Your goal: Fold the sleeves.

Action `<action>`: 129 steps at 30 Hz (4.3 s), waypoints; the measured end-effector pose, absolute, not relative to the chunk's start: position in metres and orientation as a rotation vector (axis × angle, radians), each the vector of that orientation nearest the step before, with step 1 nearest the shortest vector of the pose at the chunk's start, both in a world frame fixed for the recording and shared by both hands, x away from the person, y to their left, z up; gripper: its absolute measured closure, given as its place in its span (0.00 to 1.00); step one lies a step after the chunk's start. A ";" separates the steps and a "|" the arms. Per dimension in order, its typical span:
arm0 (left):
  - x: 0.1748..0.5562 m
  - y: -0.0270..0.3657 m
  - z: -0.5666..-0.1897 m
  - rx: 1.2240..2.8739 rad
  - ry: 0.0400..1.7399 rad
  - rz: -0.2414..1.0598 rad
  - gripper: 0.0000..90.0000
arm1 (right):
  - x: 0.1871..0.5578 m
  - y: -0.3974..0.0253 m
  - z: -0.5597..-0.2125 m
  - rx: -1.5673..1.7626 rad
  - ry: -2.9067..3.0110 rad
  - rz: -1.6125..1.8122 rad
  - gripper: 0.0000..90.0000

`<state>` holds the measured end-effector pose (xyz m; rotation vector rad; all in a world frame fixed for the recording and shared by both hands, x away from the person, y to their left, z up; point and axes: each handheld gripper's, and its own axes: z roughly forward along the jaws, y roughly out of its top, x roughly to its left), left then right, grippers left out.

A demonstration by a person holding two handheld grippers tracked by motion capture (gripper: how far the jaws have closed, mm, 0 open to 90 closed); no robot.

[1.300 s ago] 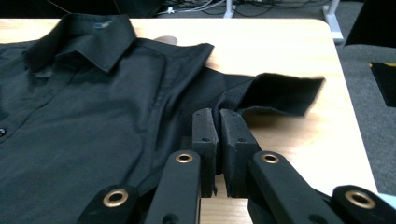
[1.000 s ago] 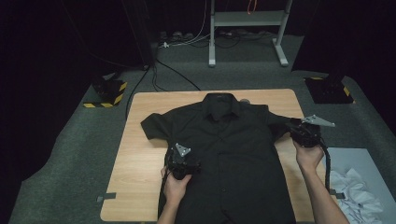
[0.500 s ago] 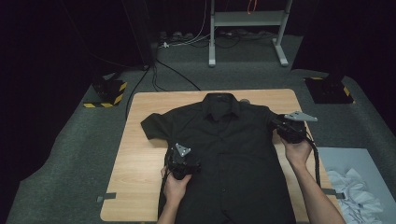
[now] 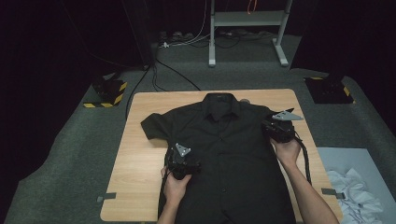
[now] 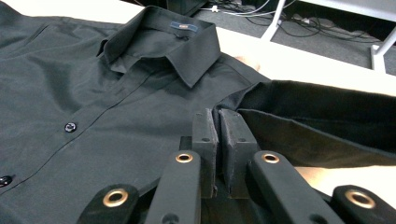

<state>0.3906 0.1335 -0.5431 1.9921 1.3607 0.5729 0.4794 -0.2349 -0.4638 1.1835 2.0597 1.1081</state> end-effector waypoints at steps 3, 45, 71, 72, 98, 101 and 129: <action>0.391 0.133 -0.543 1.990 1.361 0.573 0.06 | 0.480 -0.233 -0.465 1.174 2.072 1.105 0.95; 0.391 0.134 -0.543 1.992 1.361 0.574 0.06 | 0.496 -0.204 -0.497 1.141 2.231 1.050 0.93; 0.391 0.134 -0.543 1.991 1.361 0.574 0.06 | 0.500 -0.202 -0.503 1.194 2.237 1.074 0.93; 0.391 0.134 -0.543 1.992 1.361 0.574 0.06 | 0.500 -0.201 -0.504 1.195 2.239 1.073 0.93; 0.391 0.134 -0.543 1.990 1.364 0.574 0.06 | 0.506 -0.208 -0.506 1.302 2.215 1.119 0.40; 0.391 0.134 -0.543 1.990 1.364 0.574 0.06 | 0.505 -0.211 -0.504 1.306 2.203 1.124 0.36; 0.391 0.134 -0.543 1.990 1.363 0.574 0.06 | 0.491 -0.237 -0.474 1.298 2.125 1.224 0.30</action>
